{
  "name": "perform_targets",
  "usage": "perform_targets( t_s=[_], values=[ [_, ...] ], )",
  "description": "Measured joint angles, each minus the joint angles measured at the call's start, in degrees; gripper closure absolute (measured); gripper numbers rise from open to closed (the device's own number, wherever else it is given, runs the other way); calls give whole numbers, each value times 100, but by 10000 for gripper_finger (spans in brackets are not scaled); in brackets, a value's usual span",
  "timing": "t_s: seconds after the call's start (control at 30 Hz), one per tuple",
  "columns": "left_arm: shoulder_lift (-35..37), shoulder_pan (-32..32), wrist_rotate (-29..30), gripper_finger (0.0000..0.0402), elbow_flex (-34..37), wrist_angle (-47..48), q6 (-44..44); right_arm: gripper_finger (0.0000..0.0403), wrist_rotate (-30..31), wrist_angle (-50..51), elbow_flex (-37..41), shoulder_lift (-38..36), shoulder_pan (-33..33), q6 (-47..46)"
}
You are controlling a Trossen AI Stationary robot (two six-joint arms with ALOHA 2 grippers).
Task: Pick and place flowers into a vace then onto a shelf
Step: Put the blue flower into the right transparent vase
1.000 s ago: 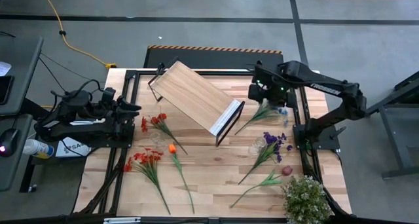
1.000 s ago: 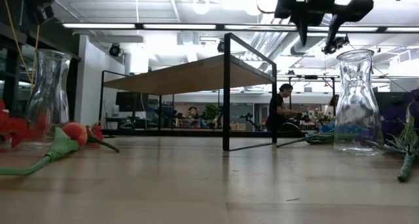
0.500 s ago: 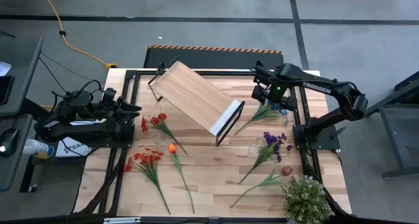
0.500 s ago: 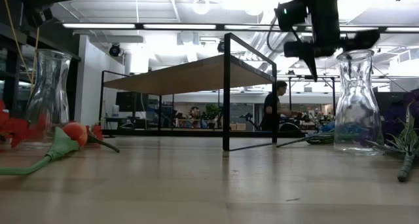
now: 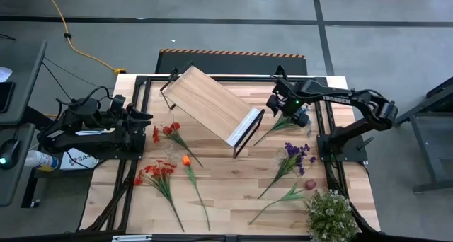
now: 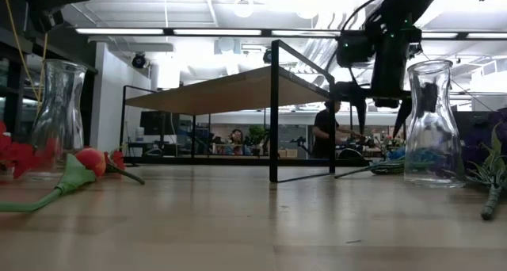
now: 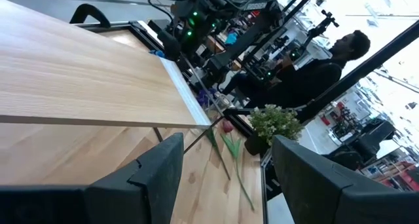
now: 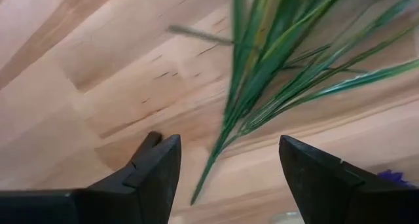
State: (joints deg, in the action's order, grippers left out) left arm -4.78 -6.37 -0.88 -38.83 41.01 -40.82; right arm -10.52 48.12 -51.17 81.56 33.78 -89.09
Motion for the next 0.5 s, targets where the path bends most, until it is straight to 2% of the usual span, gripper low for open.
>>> perform_targets(
  t_s=[0.23, 0.5],
  values=[
    [0, 0, 50, 138, 0, 385, 0, 155, -25, 105, 6, 0, -7, -91],
    [0, 1, 187, 137, 0, 438, 0, 155, 375, 296, 6, 0, -6, -102]
  ],
)
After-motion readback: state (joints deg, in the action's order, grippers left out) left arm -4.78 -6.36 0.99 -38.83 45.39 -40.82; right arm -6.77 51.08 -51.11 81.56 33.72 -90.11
